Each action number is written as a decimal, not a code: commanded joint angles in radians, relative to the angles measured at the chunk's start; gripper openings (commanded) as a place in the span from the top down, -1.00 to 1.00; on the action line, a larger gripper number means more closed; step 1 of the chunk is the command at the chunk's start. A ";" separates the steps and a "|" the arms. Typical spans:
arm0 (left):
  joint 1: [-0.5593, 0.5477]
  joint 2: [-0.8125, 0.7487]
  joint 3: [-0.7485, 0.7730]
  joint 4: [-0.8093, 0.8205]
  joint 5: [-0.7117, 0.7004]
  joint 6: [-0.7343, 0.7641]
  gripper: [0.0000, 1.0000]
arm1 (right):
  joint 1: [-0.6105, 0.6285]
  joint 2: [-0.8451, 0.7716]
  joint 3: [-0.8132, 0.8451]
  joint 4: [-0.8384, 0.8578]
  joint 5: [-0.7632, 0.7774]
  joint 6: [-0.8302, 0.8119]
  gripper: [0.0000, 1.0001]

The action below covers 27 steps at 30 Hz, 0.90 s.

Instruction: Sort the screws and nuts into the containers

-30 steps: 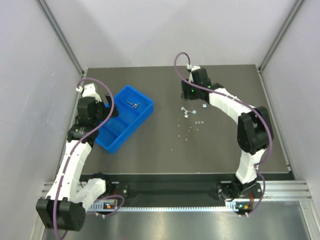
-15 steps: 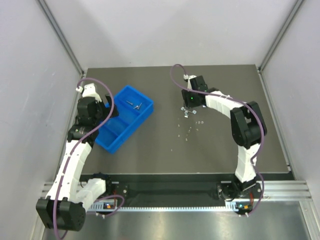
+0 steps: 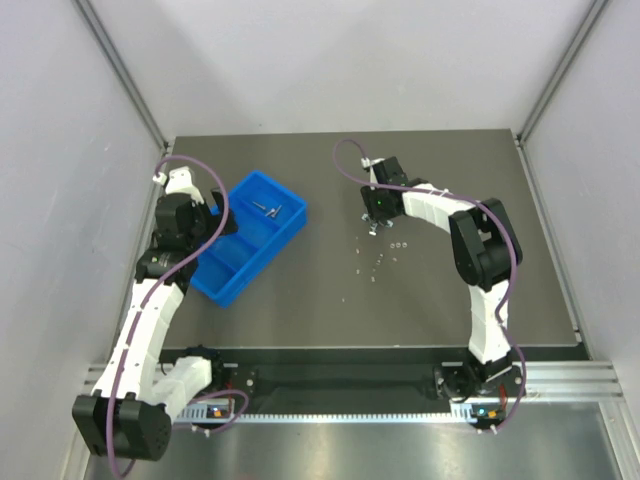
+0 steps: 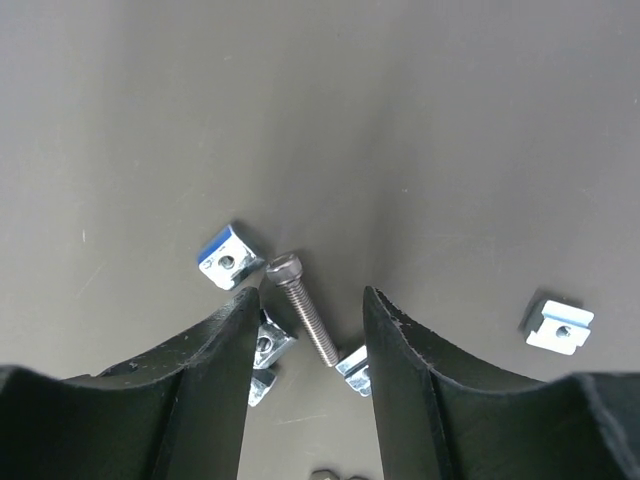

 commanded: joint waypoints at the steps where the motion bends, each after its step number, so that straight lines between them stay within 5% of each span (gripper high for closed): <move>1: 0.003 0.001 -0.002 0.011 -0.015 0.011 -0.98 | 0.014 0.011 0.042 -0.003 0.003 -0.019 0.08; 7: 0.003 0.004 0.000 0.011 -0.014 0.011 -0.98 | 0.018 0.047 0.041 -0.007 0.023 -0.025 0.35; 12: 0.003 0.005 0.000 0.013 -0.015 0.011 -0.98 | 0.018 0.067 0.044 -0.015 0.020 -0.020 0.97; 19: 0.004 0.004 0.000 0.011 -0.014 0.011 -0.98 | 0.017 -0.065 0.042 -0.001 0.026 0.055 1.00; 23: 0.003 0.002 0.000 0.011 -0.012 0.011 -0.98 | 0.037 -0.182 0.078 0.051 -0.125 0.107 1.00; 27: 0.003 0.002 0.000 0.010 -0.008 0.011 -0.98 | 0.183 -0.125 0.271 -0.010 -0.109 0.078 1.00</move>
